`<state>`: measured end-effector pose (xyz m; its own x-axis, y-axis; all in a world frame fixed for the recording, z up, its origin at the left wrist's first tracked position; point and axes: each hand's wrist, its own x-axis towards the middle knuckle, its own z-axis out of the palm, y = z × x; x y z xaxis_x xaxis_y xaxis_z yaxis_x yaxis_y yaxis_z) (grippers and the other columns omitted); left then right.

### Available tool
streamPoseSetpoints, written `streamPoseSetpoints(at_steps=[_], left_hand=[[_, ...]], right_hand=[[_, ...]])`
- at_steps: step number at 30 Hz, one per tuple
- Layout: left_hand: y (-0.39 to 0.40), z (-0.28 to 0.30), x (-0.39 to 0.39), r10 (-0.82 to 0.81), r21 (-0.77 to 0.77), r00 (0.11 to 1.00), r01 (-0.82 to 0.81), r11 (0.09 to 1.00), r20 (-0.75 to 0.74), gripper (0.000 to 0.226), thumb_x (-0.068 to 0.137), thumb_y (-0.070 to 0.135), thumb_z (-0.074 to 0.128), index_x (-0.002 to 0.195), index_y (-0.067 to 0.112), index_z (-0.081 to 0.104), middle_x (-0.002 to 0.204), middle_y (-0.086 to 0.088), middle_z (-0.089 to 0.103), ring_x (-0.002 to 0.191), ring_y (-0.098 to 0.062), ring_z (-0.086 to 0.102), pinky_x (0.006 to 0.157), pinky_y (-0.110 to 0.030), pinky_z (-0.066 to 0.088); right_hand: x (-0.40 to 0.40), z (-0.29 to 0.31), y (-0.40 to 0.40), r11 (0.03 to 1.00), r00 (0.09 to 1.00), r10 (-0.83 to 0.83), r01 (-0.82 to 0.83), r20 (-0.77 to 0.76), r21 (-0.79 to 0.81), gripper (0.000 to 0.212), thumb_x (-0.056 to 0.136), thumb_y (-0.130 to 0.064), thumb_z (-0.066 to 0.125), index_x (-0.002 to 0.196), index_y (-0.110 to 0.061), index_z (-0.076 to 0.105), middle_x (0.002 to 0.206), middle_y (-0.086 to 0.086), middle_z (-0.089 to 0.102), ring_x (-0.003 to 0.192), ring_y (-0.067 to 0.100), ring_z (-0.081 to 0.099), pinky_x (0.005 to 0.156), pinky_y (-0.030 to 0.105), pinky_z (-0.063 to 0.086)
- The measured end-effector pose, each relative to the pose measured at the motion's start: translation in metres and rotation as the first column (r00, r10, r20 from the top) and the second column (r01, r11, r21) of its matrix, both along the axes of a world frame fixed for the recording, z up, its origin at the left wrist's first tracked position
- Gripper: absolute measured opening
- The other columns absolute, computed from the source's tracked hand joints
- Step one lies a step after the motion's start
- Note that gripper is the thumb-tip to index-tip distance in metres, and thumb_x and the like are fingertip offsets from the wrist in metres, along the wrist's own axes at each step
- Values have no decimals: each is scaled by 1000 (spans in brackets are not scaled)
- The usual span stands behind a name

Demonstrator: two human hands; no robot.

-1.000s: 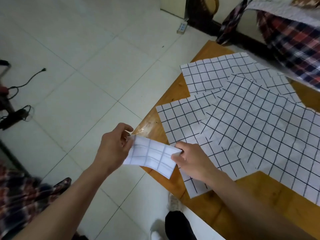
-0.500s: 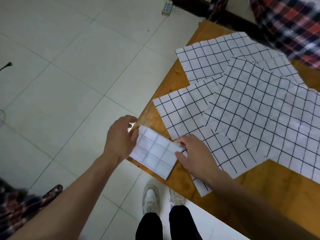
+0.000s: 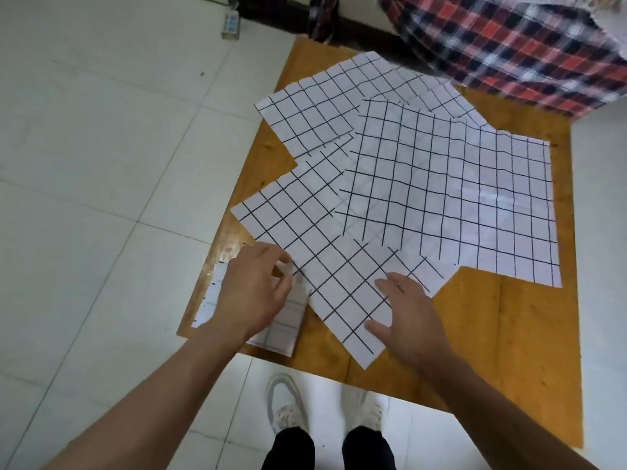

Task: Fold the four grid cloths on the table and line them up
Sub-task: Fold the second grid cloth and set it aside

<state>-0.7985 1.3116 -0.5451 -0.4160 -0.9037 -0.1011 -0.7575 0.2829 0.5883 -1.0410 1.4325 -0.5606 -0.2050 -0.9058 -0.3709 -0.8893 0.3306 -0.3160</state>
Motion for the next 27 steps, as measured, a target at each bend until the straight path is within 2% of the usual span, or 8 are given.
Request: streamPoseSetpoints(at_steps=[2,5,9,11,14,17,21,27], left_hand=[[8,-8,-19,-74,-10,997,74,997,20,19,85,24,68,104,22,66,105,3,65,99,-19,54,82,-39,50],[22,-17,-46,-178,-8,980,180,984,93,26,82,34,64,106,24,65,110,5,63,101,-21,54,82,-42,48],[41,-33,-67,-405,29,876,412,911,263,49,75,48,69,119,28,62,130,9,57,119,-21,50,95,-40,42],[45,-38,-70,-456,45,826,469,882,331,54,70,49,72,119,28,61,133,7,56,120,-23,50,98,-42,41],[49,-39,-72,-455,11,828,479,878,328,51,71,43,74,119,28,61,129,5,59,117,-24,54,95,-44,44],[47,-39,-76,-416,-88,862,456,886,289,46,74,28,76,117,26,63,124,4,62,114,-25,55,94,-44,44],[35,-33,-82,-325,-173,909,375,911,260,48,72,22,80,118,21,66,121,1,65,112,-27,56,93,-45,41],[23,-6,-93,-258,-263,940,313,913,225,33,68,10,82,98,16,70,102,-1,70,99,-29,61,84,-43,42]], right_hand=[[-5,-8,13,1000,1000,3,-3,-13,16,77,75,-45,77,141,-21,47,149,1,41,139,20,34,111,39,33],[-13,-20,27,998,1000,3,-4,-21,-58,69,69,-36,84,130,-20,57,138,2,53,130,21,45,104,38,40],[-21,-31,29,980,999,-33,31,-5,-197,47,72,-30,82,116,-22,68,123,-2,63,119,19,54,95,40,48],[-24,-34,26,970,999,-43,35,-25,-242,30,78,-25,78,107,-23,70,114,-5,66,112,17,55,90,37,48],[-33,-34,21,962,998,-57,49,-20,-270,6,87,-21,67,91,-25,70,97,-8,65,99,16,55,80,29,40],[-44,-26,17,949,985,-127,155,117,-274,9,91,-20,62,87,-23,69,86,-9,64,87,13,54,75,30,42],[-63,-5,18,889,926,-185,300,330,-344,6,92,-15,64,94,-18,68,89,-8,64,87,8,57,76,24,47],[-99,22,23,849,899,-134,322,417,-420,5,93,-11,64,96,-13,66,91,-3,65,90,14,61,78,33,51]])
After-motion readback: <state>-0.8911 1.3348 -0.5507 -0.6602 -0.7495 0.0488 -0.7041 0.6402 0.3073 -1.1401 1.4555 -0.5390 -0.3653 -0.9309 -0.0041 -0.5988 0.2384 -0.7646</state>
